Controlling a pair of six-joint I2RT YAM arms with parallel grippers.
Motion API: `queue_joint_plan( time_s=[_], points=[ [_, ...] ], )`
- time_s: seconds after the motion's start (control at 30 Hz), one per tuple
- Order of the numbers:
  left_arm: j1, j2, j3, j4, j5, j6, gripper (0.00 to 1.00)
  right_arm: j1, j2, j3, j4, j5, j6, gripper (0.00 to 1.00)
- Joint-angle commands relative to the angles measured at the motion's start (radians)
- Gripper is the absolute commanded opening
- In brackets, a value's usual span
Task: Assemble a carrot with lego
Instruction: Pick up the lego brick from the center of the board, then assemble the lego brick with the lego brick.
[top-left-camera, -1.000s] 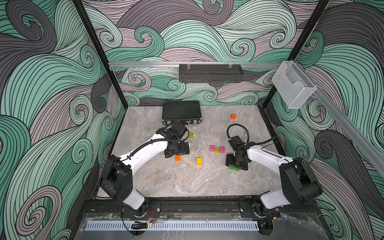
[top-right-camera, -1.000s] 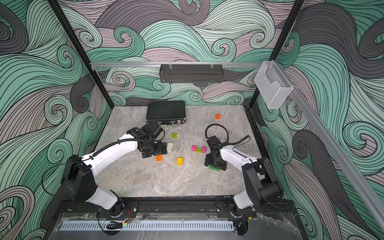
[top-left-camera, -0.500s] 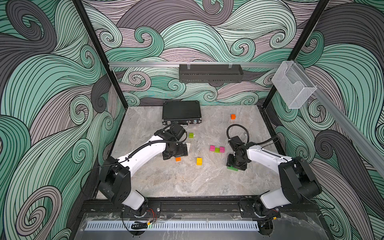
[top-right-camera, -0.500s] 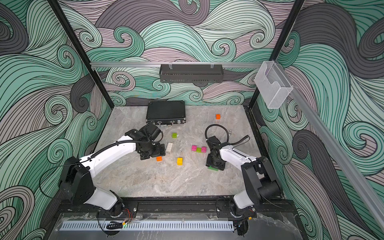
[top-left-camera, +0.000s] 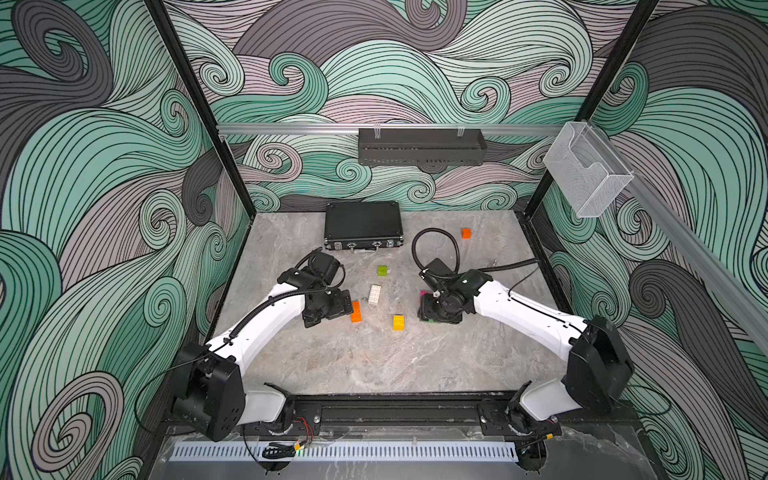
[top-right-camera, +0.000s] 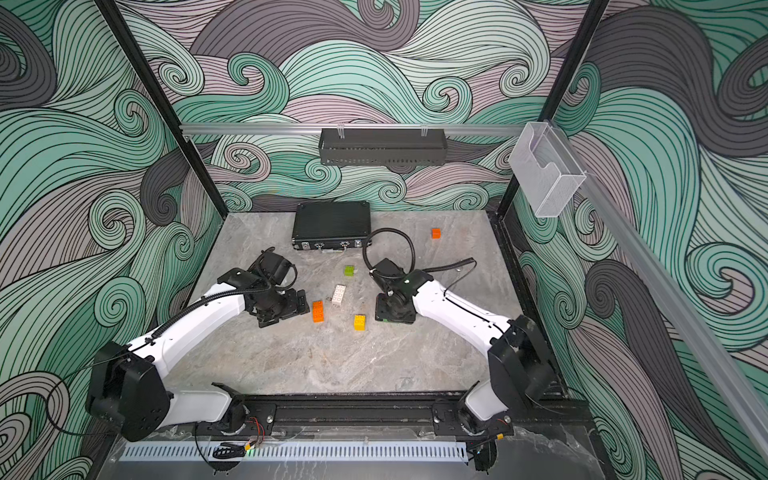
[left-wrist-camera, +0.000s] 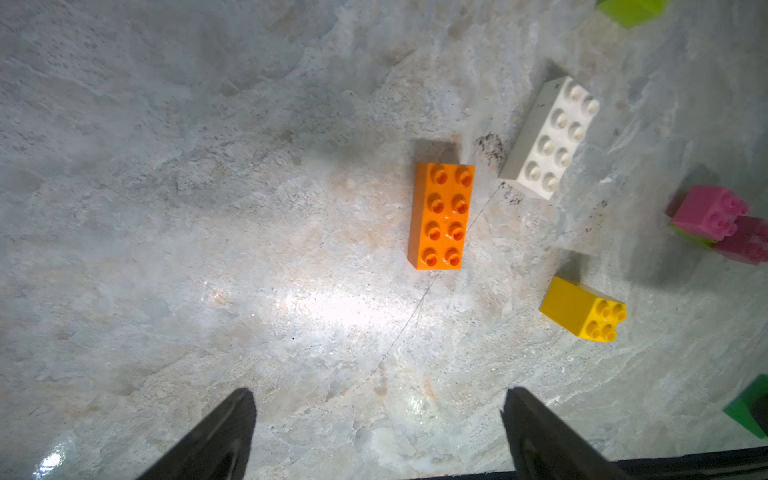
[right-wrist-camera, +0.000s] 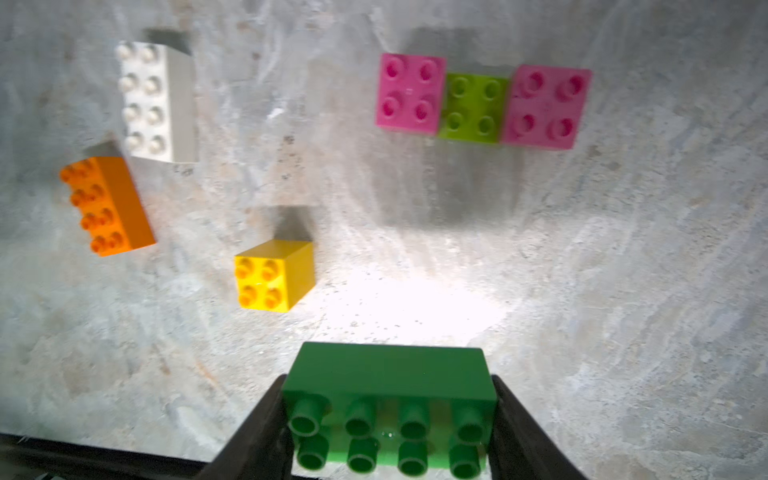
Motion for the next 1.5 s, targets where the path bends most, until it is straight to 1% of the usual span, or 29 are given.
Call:
queue_joint_plan(
  time_s=[0.0,0.17,0.47,0.6,1.03,1.47],
  points=[
    [0.037,-0.028,-0.017,0.022,0.038,0.031,0.94,0.047,0.076,0.079,-0.060,0.021,0.048,0.50],
    [0.070,-0.021,-0.040,0.038,0.056,0.045,0.94,0.102,0.191,0.204,-0.077,0.022,0.066,0.50],
    [0.098,-0.013,-0.055,0.053,0.089,0.071,0.94,0.132,0.319,0.312,-0.099,0.050,0.061,0.51],
    [0.108,-0.014,-0.058,0.055,0.096,0.080,0.94,0.132,0.341,0.316,-0.101,0.064,0.059,0.51],
    [0.133,-0.023,-0.065,0.050,0.108,0.097,0.94,0.130,0.403,0.339,-0.095,0.050,0.061,0.52],
    [0.143,-0.029,-0.066,0.044,0.112,0.099,0.94,0.123,0.423,0.287,-0.055,0.016,0.085,0.53]
  ],
)
